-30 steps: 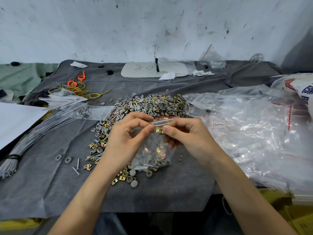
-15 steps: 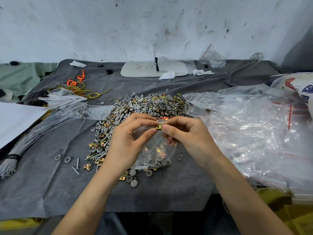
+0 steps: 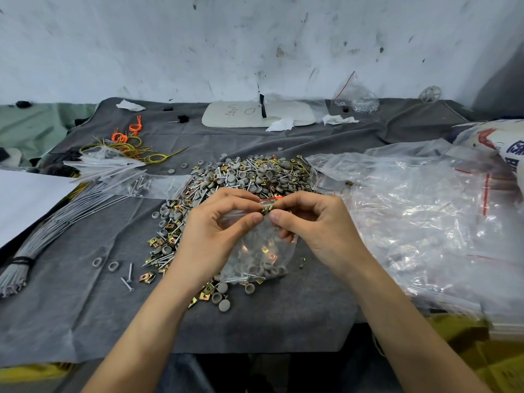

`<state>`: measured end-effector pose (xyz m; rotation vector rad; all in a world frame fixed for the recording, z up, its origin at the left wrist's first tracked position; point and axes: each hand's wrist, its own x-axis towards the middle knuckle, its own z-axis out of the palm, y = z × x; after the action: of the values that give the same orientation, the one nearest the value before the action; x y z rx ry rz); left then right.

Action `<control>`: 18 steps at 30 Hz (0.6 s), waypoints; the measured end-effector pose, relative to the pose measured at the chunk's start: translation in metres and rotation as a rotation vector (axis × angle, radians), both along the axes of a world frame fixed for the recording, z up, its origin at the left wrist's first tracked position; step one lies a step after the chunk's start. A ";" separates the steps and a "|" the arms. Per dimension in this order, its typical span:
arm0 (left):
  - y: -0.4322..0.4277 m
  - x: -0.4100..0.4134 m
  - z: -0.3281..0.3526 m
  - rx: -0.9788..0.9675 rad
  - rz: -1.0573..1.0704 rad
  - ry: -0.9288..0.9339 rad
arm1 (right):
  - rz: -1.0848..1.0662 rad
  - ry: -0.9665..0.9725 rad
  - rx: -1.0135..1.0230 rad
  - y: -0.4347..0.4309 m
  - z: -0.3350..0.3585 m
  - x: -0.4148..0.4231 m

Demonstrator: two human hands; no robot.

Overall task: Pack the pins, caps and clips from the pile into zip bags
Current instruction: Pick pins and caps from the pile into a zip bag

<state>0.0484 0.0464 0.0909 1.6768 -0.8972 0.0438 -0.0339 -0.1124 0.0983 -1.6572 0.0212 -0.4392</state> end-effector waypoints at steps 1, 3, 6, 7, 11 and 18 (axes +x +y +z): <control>0.000 0.000 0.000 0.005 0.000 -0.001 | -0.002 0.001 -0.008 0.000 0.000 0.000; 0.000 -0.001 0.001 0.013 -0.001 0.005 | -0.009 0.000 -0.027 0.000 0.000 0.000; 0.000 -0.002 0.002 0.031 -0.010 0.008 | -0.022 0.005 -0.050 0.000 0.000 0.000; 0.000 -0.002 0.002 0.037 -0.012 0.007 | -0.026 0.007 -0.051 0.001 0.000 0.001; 0.000 -0.002 0.002 0.049 -0.013 0.009 | -0.034 0.018 -0.034 0.001 -0.001 0.001; 0.000 -0.003 0.003 0.036 -0.032 0.108 | -0.038 0.020 -0.038 0.001 0.001 -0.001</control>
<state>0.0452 0.0464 0.0942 1.6815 -0.8472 -0.0841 -0.0347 -0.1109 0.0995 -1.7010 0.0595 -0.4538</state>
